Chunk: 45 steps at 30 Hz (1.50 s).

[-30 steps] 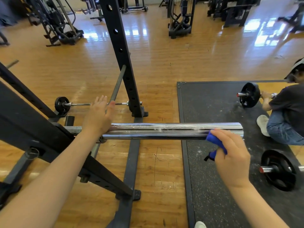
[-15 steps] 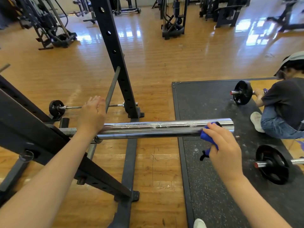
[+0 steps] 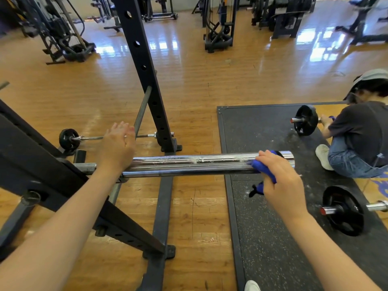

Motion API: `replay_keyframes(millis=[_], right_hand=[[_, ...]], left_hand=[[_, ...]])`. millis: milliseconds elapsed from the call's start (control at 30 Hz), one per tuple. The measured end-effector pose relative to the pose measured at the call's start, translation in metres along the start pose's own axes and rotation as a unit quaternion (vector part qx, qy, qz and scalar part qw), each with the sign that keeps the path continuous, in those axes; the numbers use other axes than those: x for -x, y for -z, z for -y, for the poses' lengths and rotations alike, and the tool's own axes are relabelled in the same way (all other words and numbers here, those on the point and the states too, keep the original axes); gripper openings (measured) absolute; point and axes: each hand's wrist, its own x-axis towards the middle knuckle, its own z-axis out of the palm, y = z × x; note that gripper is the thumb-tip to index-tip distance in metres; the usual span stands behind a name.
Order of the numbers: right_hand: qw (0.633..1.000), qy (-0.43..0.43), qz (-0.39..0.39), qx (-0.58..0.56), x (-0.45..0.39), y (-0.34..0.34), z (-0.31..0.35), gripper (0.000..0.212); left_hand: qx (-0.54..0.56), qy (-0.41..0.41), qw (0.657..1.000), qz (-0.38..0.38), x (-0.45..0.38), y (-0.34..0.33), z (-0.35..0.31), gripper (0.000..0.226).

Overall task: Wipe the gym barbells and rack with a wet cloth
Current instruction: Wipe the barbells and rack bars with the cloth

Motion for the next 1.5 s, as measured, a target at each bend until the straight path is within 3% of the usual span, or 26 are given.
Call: replay_keyframes(millis=[133,233,367,500,700,867,1033,1133,1233,1333,1500], right_hand=[[0.998,-0.068,-0.011,0.005,-0.006,0.003,-0.002,0.04],[0.995,-0.097,-0.01,0.0,-0.015,0.002,0.001,0.032],[0.993,-0.114,-0.025,-0.012,-0.028,0.003,0.01,0.026],[0.999,-0.04,0.029,-0.003,-0.038,-0.011,0.022,0.029],[1.0,0.004,0.008,-0.008,-0.01,-0.012,0.012,0.051],[0.999,0.036,-0.008,-0.008,0.017,-0.013,0.009,0.043],[0.999,0.03,-0.009,-0.022,0.03,-0.008,0.015,0.043],[0.998,0.011,-0.055,-0.03,0.02,0.001,0.021,0.044],[0.998,0.003,-0.067,-0.021,-0.007,0.005,0.022,0.04],[1.0,-0.007,-0.025,0.002,-0.04,-0.002,0.022,0.034],[0.992,-0.091,0.083,0.02,-0.062,-0.009,0.029,0.028]], left_hand=[[-0.026,-0.045,0.999,0.006,0.007,0.006,-0.003,0.055],[-0.11,-0.114,0.987,-0.002,0.026,0.006,0.005,0.063],[-0.167,-0.109,0.98,0.022,0.039,-0.002,0.013,0.063],[-0.158,-0.111,0.981,0.026,0.034,-0.003,0.012,0.065],[-0.142,-0.08,0.985,0.054,0.028,-0.001,0.011,0.085],[-0.145,-0.047,0.984,0.092,0.018,0.001,0.006,0.059],[-0.088,-0.022,0.987,0.135,-0.008,0.006,-0.003,0.05],[-0.074,-0.035,0.99,0.114,-0.01,0.008,-0.005,0.046],[-0.035,-0.052,0.998,0.023,-0.001,0.012,-0.006,0.045],[-0.03,-0.063,0.997,-0.044,0.011,0.012,-0.003,0.051],[-0.109,-0.105,0.988,-0.013,0.036,-0.005,0.013,0.058]])
